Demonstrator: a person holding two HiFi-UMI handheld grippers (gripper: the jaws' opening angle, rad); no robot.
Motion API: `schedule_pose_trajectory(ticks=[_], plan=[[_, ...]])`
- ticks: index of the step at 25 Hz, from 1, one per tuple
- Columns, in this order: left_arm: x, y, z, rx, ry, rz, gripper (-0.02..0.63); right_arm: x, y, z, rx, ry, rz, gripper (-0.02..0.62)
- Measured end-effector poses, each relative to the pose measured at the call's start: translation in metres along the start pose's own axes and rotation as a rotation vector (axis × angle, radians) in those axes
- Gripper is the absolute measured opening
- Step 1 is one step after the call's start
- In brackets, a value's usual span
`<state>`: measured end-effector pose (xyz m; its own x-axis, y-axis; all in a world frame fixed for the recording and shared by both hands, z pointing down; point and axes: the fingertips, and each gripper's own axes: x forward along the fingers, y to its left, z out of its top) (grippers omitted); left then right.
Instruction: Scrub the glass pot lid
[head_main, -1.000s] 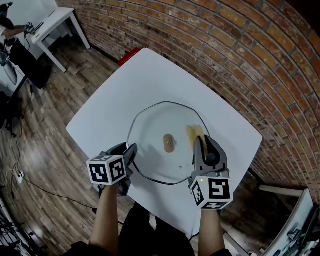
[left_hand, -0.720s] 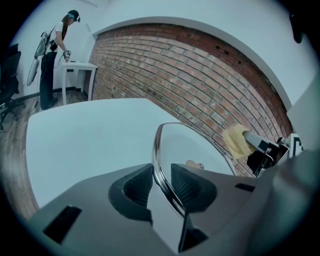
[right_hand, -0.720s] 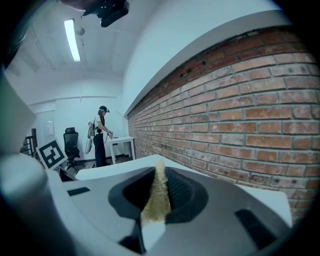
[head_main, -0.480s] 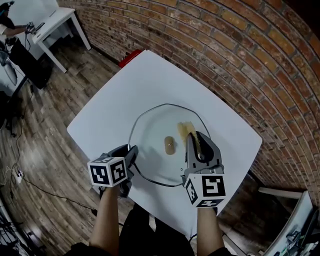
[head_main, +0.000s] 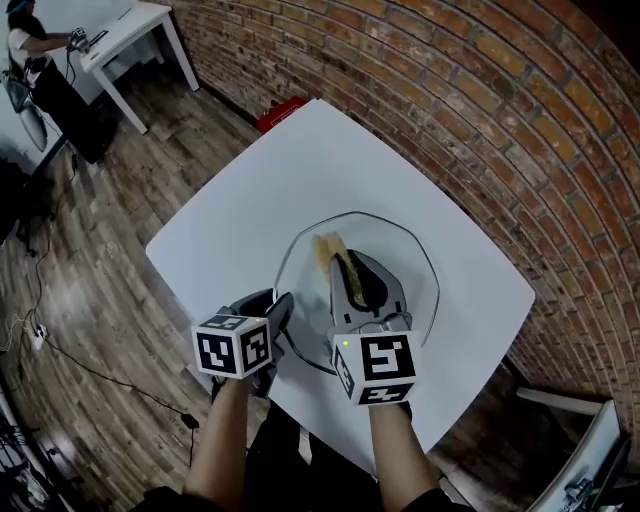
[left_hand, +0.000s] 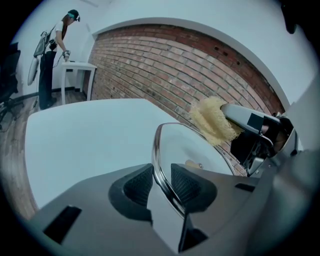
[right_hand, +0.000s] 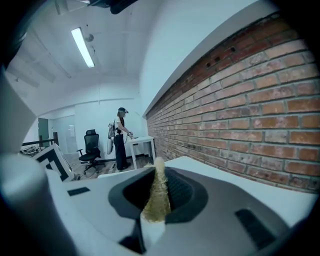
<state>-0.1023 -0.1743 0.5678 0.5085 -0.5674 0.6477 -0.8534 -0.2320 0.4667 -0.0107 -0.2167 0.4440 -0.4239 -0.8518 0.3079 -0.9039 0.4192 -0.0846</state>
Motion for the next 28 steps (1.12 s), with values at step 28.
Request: schedule_pose_trajectory(ticks=[28], plan=[[0.001, 0.003, 0.004, 0.020, 0.006, 0.000, 0.118, 0.044, -0.018, -0.066, -0.004, 0.206, -0.055, 0.058]])
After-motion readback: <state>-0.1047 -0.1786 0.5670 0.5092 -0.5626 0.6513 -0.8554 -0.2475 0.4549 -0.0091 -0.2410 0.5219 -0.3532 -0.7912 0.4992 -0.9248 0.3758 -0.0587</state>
